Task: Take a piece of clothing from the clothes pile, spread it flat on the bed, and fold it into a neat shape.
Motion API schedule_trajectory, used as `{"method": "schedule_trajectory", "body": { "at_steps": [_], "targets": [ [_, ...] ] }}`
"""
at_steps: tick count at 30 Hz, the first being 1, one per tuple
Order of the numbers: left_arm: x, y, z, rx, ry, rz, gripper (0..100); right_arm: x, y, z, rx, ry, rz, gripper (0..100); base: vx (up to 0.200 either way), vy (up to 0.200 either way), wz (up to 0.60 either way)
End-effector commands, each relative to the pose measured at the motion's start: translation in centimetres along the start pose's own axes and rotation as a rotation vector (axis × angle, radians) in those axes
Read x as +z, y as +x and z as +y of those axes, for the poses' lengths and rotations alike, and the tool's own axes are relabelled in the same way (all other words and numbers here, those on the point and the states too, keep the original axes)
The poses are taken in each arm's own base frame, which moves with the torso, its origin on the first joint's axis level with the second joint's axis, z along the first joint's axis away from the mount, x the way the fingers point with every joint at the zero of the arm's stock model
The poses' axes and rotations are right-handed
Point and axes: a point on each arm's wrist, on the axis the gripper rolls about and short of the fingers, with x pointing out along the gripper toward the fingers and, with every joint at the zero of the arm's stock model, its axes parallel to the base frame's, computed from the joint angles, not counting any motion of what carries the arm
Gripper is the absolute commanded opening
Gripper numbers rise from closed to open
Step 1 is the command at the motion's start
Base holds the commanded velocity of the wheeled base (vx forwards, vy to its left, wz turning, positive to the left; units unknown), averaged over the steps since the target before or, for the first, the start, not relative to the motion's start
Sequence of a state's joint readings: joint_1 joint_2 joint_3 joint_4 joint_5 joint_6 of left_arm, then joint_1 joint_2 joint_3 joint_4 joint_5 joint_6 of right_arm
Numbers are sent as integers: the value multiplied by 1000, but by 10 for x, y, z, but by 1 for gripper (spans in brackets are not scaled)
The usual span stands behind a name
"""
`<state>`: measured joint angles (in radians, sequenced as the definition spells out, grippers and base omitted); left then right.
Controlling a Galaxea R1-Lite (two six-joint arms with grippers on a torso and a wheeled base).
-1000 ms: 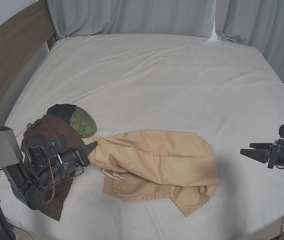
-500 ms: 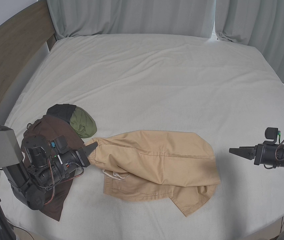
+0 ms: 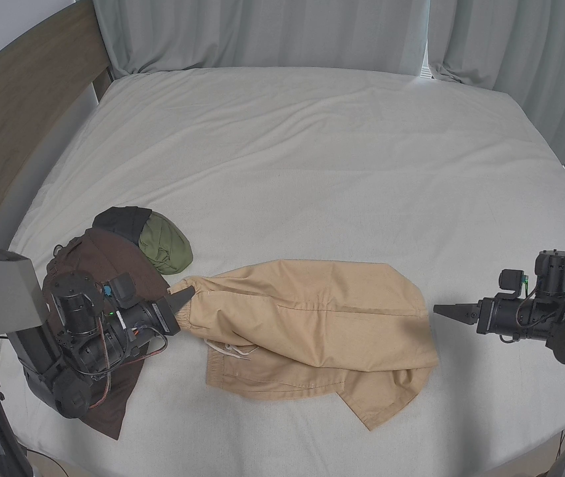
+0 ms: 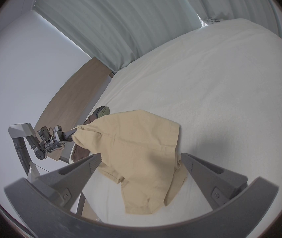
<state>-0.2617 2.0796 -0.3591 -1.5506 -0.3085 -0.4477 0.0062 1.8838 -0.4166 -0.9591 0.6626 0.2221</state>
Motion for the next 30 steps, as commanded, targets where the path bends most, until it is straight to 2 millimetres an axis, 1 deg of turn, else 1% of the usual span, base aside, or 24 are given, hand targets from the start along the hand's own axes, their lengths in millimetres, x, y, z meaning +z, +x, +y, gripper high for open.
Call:
{"method": "schedule_trajectory", "body": {
  "at_steps": [1,4,5,9,12,16,17,19,22,25,27,30],
  "targets": [
    [-1,1,1,4,-2,5,0,-20,25,-24,-11,70,46,100,0,0,0],
    [-1,1,1,4,-2,5,0,-22,33,-31,-9,86,28,100,0,0,0],
    [-2,1,1,4,-3,6,0,-24,39,-34,-4,97,16,100,0,0,0],
    [-5,2,4,9,-7,17,0,-30,53,-36,13,131,-14,100,0,0,0],
    [-5,3,4,10,-7,18,0,-33,65,-34,43,127,-38,100,0,0,0],
    [-5,3,4,10,-7,18,0,-50,85,-35,25,122,-24,100,0,0,0],
    [-5,3,4,10,-7,18,0,-50,85,-35,25,122,-24,100,0,0,0],
    [-6,3,4,11,-8,20,0,-58,99,-35,3,97,-49,100,0,0,0],
    [-5,3,4,9,-7,17,0,-60,104,-33,12,85,-56,100,0,0,0],
    [-5,3,4,9,-7,17,0,-58,103,-29,21,81,-58,100,0,0,0],
    [-5,3,4,9,-7,17,0,-54,102,-25,31,73,-68,100,0,0,0],
    [-5,3,4,10,-7,18,0,-43,93,-15,47,50,-97,100,0,0,0]
  ]
}}
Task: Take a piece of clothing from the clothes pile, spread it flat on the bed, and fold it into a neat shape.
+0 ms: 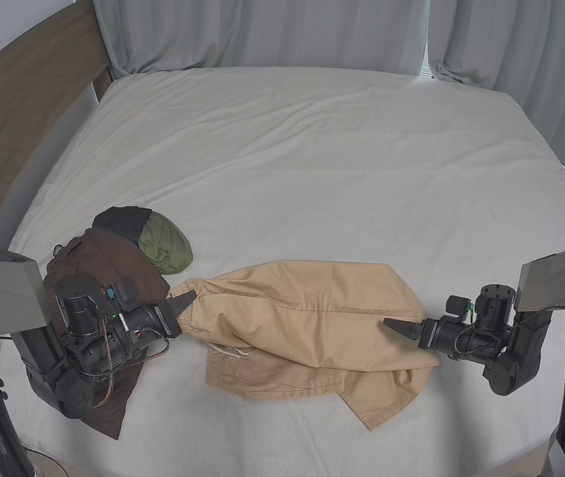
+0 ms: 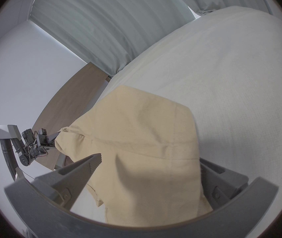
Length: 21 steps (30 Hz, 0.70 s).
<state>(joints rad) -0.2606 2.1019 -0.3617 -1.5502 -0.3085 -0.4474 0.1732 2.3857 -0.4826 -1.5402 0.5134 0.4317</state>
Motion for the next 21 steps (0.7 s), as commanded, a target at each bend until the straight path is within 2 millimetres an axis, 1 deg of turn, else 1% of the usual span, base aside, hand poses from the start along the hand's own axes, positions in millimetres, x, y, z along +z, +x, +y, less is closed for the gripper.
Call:
{"method": "schedule_trajectory", "body": {
  "at_steps": [1,2,3,5,6,7,8,11,15,18,21],
  "targets": [
    [-1,0,0,1,-1,1,0,12,-8,14,26,-27,-30,100,0,0,0],
    [-1,0,0,1,-1,1,0,12,-9,15,26,-28,-31,100,0,0,0],
    [-1,0,0,1,-1,1,0,21,-14,22,39,-44,-58,100,0,0,0],
    [-1,1,1,1,-1,3,0,29,-21,30,51,-61,-85,100,0,0,0],
    [-1,1,1,1,-1,3,0,30,-22,30,52,-61,-86,100,0,0,0],
    [-1,1,1,1,-1,3,0,38,-29,37,62,-76,-113,100,0,0,0],
    [-1,1,1,1,-1,3,0,40,-32,40,65,-81,-122,100,0,0,0],
    [-2,0,1,3,-3,7,0,44,-37,43,68,-86,-136,100,0,0,0],
    [-3,1,2,5,-4,9,0,51,-44,37,54,-86,-160,100,0,0,0],
    [-3,1,2,5,-4,11,0,51,-48,41,81,-67,-149,100,0,0,0],
    [-5,3,4,9,-7,19,0,46,-47,43,92,-42,-125,100,0,0,0]
  ]
}}
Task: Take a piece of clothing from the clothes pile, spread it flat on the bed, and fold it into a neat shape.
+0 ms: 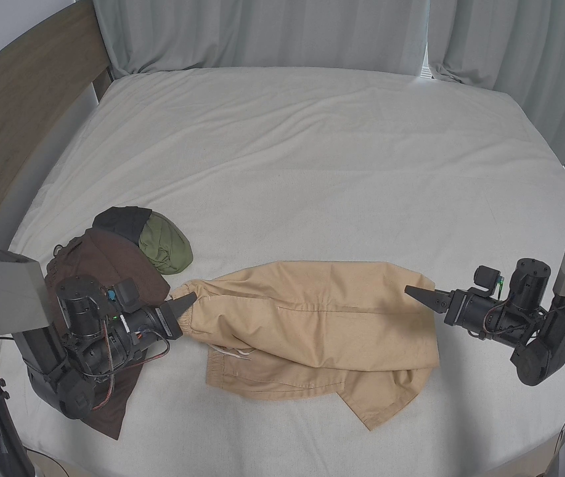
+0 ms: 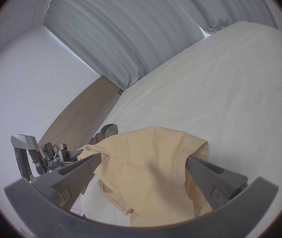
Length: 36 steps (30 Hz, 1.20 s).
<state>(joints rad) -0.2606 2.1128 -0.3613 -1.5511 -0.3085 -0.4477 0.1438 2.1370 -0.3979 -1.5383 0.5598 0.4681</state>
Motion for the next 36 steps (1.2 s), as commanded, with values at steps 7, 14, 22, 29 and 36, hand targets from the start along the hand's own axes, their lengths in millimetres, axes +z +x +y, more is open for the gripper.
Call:
{"method": "schedule_trajectory", "body": {
  "at_steps": [7,14,22,29,36],
  "targets": [
    [-2,2,2,5,-5,6,0,-15,3,-7,-16,33,50,100,0,0,0],
    [-2,2,3,3,-5,7,0,-24,6,-9,-15,50,84,100,0,0,0],
    [-1,2,2,1,-3,3,0,-32,12,3,19,43,118,100,0,0,0],
    [-1,2,1,-2,-2,3,0,-40,20,-4,11,29,137,100,0,0,0],
    [-1,2,1,-3,0,2,0,-36,22,-5,11,21,116,100,0,0,0]
  ]
}}
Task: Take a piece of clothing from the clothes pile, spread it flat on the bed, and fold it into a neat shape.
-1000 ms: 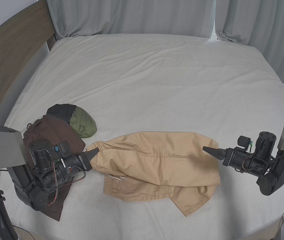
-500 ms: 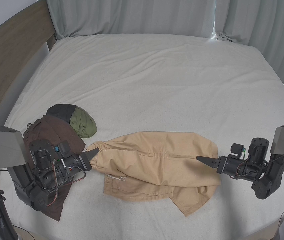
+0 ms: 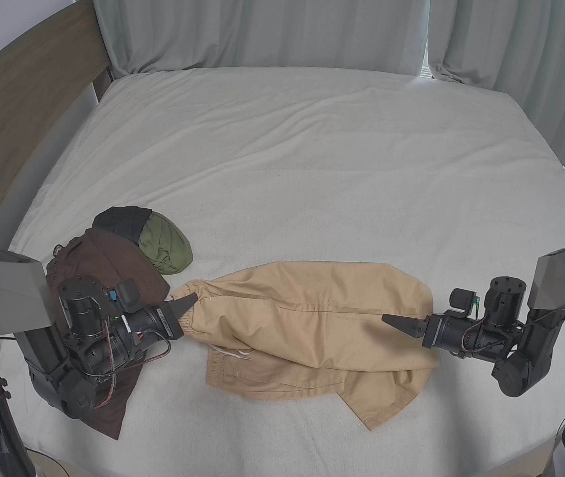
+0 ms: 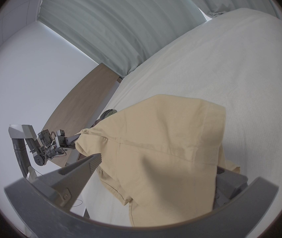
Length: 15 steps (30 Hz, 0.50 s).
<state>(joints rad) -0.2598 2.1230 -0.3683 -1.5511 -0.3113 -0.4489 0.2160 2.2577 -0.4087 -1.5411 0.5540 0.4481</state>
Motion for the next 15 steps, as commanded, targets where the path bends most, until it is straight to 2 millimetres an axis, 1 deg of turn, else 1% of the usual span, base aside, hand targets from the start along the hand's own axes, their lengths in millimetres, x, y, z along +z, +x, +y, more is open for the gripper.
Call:
{"method": "schedule_trajectory", "body": {
  "at_steps": [1,11,15],
  "targets": [
    [0,0,-1,-2,0,-2,0,1,1,-2,-1,-1,-4,0,0,0,0],
    [2,0,-4,-12,5,-6,0,1,3,-9,-13,4,-9,0,0,0,0],
    [14,-2,-8,-36,16,-48,0,3,0,-5,-2,-1,-12,0,0,0,0]
  ]
}}
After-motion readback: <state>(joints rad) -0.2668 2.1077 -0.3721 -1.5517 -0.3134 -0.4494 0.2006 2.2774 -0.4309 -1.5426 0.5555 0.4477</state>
